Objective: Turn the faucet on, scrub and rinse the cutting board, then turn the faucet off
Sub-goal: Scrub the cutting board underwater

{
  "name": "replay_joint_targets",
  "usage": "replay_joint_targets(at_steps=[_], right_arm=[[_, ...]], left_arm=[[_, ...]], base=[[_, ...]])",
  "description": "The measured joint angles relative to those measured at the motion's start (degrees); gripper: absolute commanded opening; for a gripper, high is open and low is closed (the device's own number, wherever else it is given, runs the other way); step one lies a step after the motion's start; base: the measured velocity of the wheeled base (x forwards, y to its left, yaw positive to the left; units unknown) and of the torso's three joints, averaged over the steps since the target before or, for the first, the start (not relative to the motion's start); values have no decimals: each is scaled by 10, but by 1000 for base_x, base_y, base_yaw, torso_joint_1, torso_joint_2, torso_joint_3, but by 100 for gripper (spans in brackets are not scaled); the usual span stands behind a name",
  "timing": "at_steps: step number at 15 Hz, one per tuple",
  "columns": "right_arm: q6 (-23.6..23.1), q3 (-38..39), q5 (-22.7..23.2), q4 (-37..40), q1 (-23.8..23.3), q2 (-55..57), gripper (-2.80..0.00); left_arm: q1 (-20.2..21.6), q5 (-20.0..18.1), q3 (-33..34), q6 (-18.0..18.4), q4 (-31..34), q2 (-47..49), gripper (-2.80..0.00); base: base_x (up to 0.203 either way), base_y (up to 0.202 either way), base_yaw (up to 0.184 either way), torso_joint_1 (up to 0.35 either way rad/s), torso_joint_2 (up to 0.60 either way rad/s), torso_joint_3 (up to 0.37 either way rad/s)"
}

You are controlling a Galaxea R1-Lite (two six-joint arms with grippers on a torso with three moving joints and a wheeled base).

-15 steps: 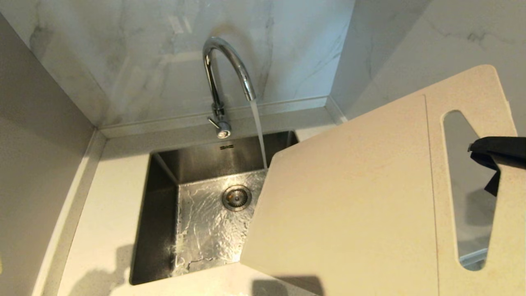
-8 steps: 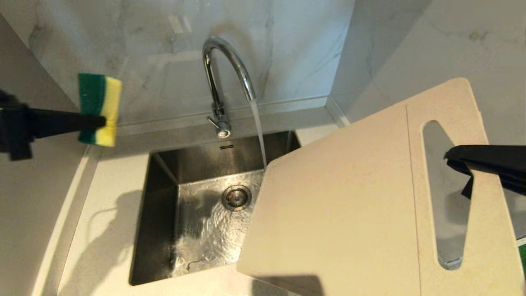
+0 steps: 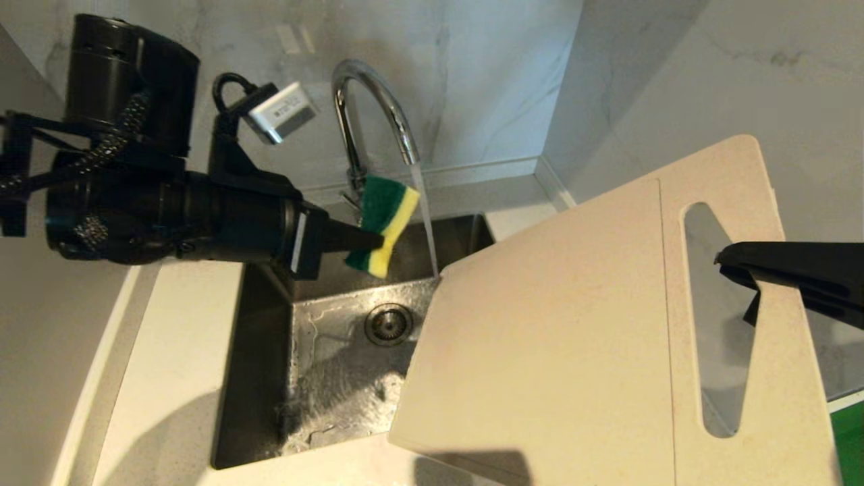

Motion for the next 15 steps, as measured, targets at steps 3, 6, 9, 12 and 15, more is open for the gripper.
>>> replay_joint_targets(at_steps=[3,6,9,12,15], right_arm=[[0,0,1,-1,0,1,-280],[-1,-3,3,0,0,1,-280],[-1,-4,3,-1,0,1,-280],[-1,-6,3,0,0,1,-280],[-1,-6,3,0,0,0,-280]], left_arm=[[-51,33,-4,0,7,34,-280],[-90,36,-23,1,10,71,-280],[-113,47,-35,3,11,105,-280],[-125,52,-19,3,10,119,-280],[-126,52,13,4,6,122,-280]], base=[[0,0,0,0,0,0],[0,0,0,0,0,0],[0,0,0,0,0,0],[0,0,0,0,0,0],[0,0,0,0,0,0]])
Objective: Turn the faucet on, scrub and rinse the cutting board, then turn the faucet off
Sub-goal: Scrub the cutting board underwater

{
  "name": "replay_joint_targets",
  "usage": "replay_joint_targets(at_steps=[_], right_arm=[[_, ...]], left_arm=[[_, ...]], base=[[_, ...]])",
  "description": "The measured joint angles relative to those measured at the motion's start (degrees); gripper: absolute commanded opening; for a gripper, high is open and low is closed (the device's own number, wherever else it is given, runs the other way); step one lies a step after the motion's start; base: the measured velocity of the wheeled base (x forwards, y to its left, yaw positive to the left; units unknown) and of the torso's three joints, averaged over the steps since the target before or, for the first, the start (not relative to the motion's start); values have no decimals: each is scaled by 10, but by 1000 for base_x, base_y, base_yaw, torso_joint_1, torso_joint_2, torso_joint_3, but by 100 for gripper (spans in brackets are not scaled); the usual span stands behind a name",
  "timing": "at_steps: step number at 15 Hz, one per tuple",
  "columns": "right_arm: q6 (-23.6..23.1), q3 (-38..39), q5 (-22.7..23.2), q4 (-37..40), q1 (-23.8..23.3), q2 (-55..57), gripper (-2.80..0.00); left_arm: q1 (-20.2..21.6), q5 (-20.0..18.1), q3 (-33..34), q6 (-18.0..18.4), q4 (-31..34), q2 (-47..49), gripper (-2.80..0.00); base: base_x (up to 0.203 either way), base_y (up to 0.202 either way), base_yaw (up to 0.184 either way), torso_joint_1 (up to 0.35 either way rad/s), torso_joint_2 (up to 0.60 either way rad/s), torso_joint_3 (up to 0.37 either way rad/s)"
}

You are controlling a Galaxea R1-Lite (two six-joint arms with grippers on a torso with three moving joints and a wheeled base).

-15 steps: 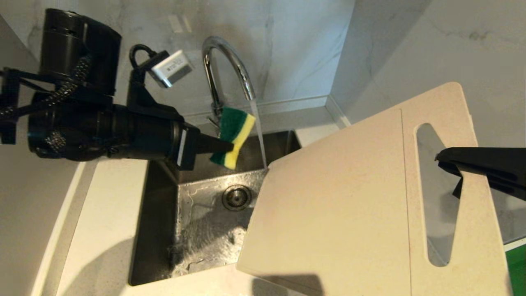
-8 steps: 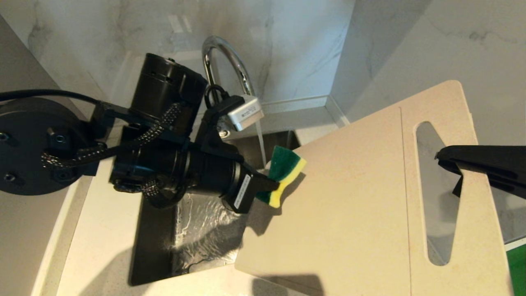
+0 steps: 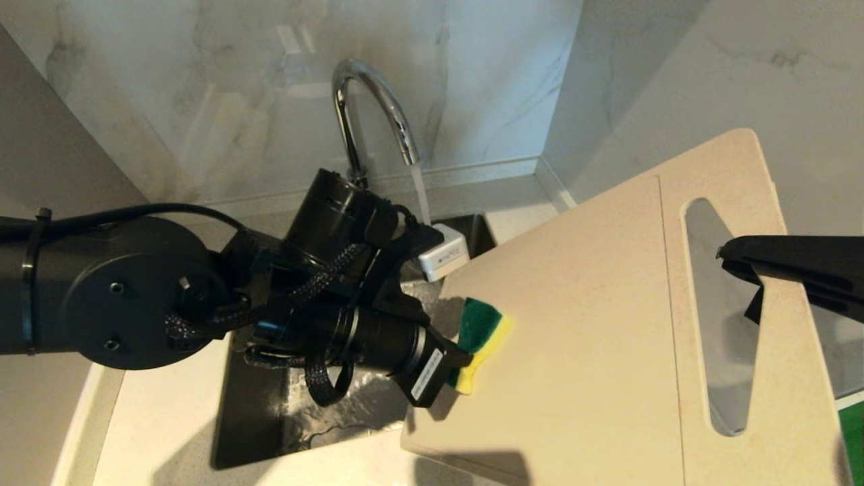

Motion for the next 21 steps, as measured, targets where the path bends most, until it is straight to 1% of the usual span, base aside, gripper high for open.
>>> replay_joint_targets(at_steps=[2,4,8,10,14,15,16,17,18,19,21], right_arm=[[0,0,0,0,0,-1,-280],[0,-1,-1,-8,0,-2,-280],[0,-13,-2,-14,0,1,-280],[0,-20,-1,-14,0,2,-280],[0,-27,0,-13,0,4,-280],[0,-27,0,-12,0,4,-280],[1,-26,-1,-9,0,4,-280],[1,-22,-1,-8,0,4,-280],[1,-16,-1,-8,0,3,-280],[1,-11,0,-8,0,2,-280],[1,0,1,-9,0,0,-280]], left_arm=[[3,1,43,0,-7,-2,-280],[16,1,91,0,-34,-5,-280],[57,1,193,-1,-101,-19,-280],[71,1,253,-1,-138,-32,-280],[85,1,370,-2,-223,-49,-280],[86,6,386,-2,-250,-56,-280],[87,15,393,-3,-263,-70,-280],[87,25,391,-4,-262,-87,-280],[86,33,374,-4,-251,-107,-280],[84,38,348,-4,-227,-125,-280],[82,41,281,-5,-154,-158,-280]], base=[[0,0,0,0,0,0],[0,0,0,0,0,0],[0,0,0,0,0,0],[0,0,0,0,0,0],[0,0,0,0,0,0],[0,0,0,0,0,0],[0,0,0,0,0,0],[0,0,0,0,0,0],[0,0,0,0,0,0],[0,0,0,0,0,0],[0,0,0,0,0,0]])
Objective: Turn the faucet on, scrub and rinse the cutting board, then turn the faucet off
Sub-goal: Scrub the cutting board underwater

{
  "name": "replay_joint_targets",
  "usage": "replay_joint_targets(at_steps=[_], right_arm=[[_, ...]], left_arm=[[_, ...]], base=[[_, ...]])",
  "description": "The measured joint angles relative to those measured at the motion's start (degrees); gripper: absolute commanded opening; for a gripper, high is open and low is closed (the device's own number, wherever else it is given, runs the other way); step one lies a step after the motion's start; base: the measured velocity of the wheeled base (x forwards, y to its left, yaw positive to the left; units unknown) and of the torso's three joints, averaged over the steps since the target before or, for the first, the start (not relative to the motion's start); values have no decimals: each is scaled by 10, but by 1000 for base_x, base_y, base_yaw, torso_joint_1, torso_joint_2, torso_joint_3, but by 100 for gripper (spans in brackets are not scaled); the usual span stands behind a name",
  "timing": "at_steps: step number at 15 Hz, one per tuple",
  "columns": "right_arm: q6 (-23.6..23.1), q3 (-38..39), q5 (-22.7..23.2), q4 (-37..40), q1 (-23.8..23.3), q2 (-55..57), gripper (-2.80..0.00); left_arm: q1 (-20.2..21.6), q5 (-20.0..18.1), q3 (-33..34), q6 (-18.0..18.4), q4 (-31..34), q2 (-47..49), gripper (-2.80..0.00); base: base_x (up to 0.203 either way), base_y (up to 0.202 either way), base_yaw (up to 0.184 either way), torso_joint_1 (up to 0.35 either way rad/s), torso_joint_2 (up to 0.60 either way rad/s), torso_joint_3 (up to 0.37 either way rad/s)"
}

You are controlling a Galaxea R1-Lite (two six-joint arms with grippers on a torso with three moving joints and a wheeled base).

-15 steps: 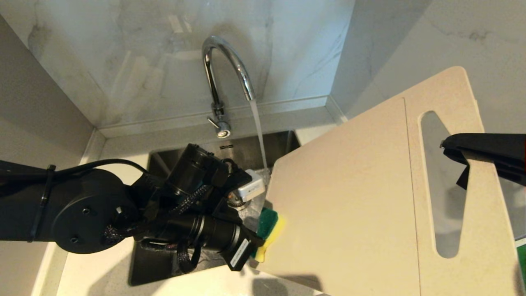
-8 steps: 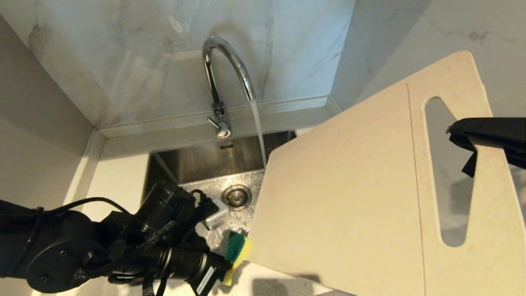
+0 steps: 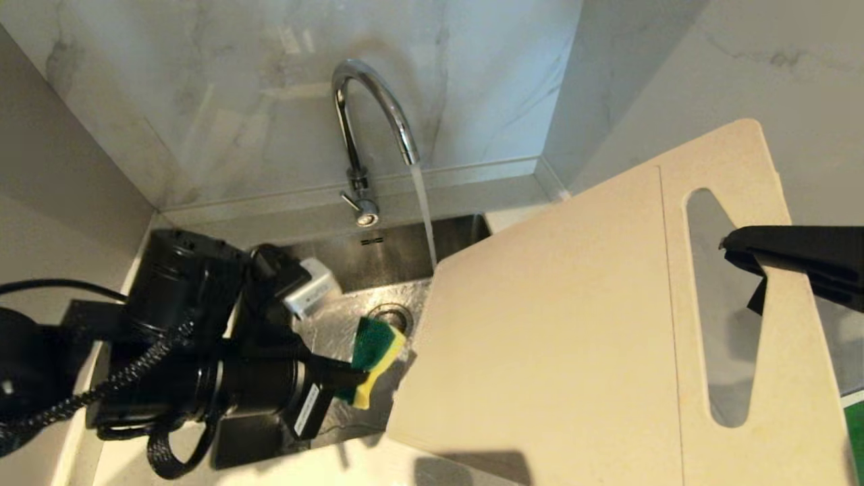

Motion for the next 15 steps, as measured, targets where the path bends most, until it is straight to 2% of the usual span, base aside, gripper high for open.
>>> replay_joint_targets(at_steps=[4,9,12,15], right_arm=[[0,7,26,0,0,-3,-280],[0,9,33,1,0,-2,-280],[0,8,33,0,0,-2,-280],[0,7,32,-3,0,0,-280]], left_arm=[[-2,0,-149,0,88,-10,-280],[-24,-3,-268,-2,103,91,-280],[-39,-3,-301,-1,102,153,-280],[-37,-1,-286,-1,100,186,-280]], base=[[0,0,0,0,0,0],[0,0,0,0,0,0],[0,0,0,0,0,0],[0,0,0,0,0,0]])
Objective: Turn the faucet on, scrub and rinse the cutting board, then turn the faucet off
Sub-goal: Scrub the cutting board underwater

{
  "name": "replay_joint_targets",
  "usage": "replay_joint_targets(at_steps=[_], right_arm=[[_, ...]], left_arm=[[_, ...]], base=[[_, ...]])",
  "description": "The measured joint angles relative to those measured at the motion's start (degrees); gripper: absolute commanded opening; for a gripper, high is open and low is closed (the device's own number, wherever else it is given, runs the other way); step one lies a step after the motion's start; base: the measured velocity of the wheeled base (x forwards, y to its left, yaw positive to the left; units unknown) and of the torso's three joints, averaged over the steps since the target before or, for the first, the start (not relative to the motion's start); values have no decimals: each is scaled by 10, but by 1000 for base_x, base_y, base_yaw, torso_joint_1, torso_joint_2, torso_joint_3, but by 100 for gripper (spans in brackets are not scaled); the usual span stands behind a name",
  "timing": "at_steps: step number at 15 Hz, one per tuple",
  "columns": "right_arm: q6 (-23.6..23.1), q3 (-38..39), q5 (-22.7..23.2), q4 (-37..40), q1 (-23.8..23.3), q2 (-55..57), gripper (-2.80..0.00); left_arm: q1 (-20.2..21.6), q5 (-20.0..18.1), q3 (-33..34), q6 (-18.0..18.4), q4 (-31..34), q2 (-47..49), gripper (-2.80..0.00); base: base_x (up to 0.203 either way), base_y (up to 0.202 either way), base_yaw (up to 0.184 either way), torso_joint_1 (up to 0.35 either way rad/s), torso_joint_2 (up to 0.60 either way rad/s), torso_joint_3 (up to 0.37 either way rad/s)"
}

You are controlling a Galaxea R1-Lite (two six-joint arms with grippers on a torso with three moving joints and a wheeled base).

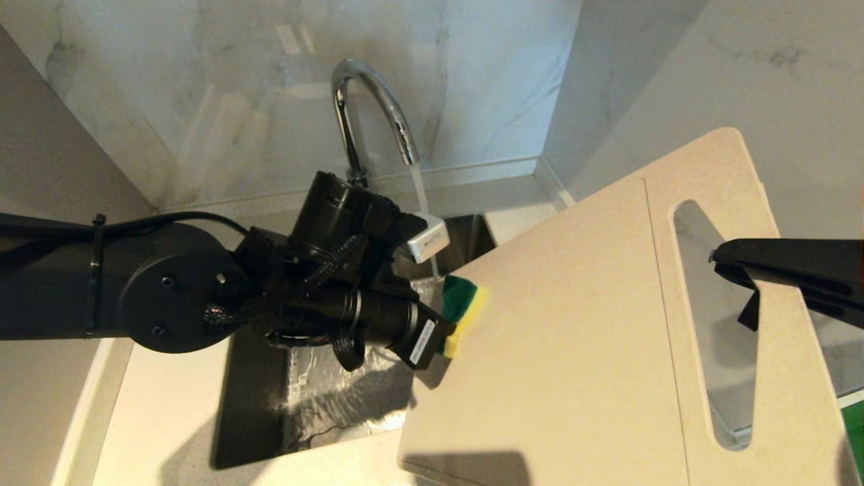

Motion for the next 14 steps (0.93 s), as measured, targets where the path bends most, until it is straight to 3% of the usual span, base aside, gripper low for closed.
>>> replay_joint_targets(at_steps=[7,14], right_arm=[[0,0,1,-2,0,2,-280],[-1,-9,1,-2,0,3,-280]], left_arm=[[67,-1,50,1,-40,26,-280],[109,0,224,2,-164,-1,-280]], base=[[0,0,0,0,0,0],[0,0,0,0,0,0]])
